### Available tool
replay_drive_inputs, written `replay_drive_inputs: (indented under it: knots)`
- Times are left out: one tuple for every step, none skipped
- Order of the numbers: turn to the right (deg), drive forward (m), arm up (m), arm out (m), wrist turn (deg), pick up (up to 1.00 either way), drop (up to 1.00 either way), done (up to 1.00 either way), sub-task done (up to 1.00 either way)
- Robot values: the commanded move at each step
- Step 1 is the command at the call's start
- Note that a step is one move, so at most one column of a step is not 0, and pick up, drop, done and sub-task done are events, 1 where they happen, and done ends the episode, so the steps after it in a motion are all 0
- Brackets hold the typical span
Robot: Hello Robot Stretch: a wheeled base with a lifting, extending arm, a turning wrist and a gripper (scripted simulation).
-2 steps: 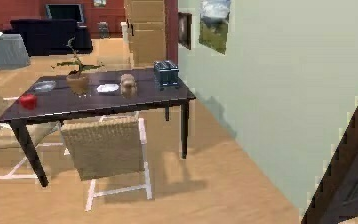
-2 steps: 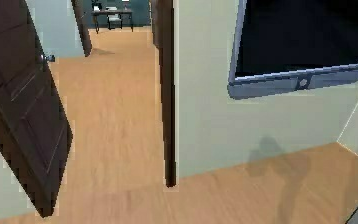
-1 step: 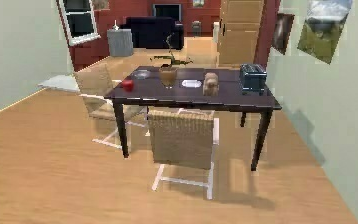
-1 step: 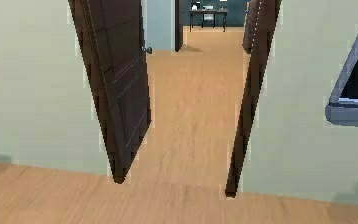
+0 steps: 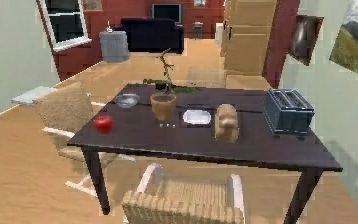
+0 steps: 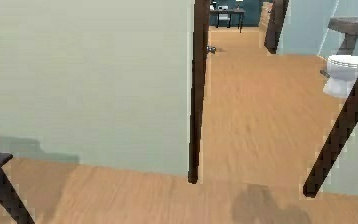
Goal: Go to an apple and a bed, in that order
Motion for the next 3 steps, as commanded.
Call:
replay_drive_inputs:
  knots:
    - [-21.0, 0.00, 0.00, 0.00, 0.0, 0.00, 0.00, 0.00, 0.00]
    - [0.0, 0.00, 0.00, 0.00, 0.0, 0.00, 0.00, 0.00, 1.00]
    - [45.0, 0.00, 0.00, 0.00, 0.0, 0.00, 0.00, 0.00, 0.00]
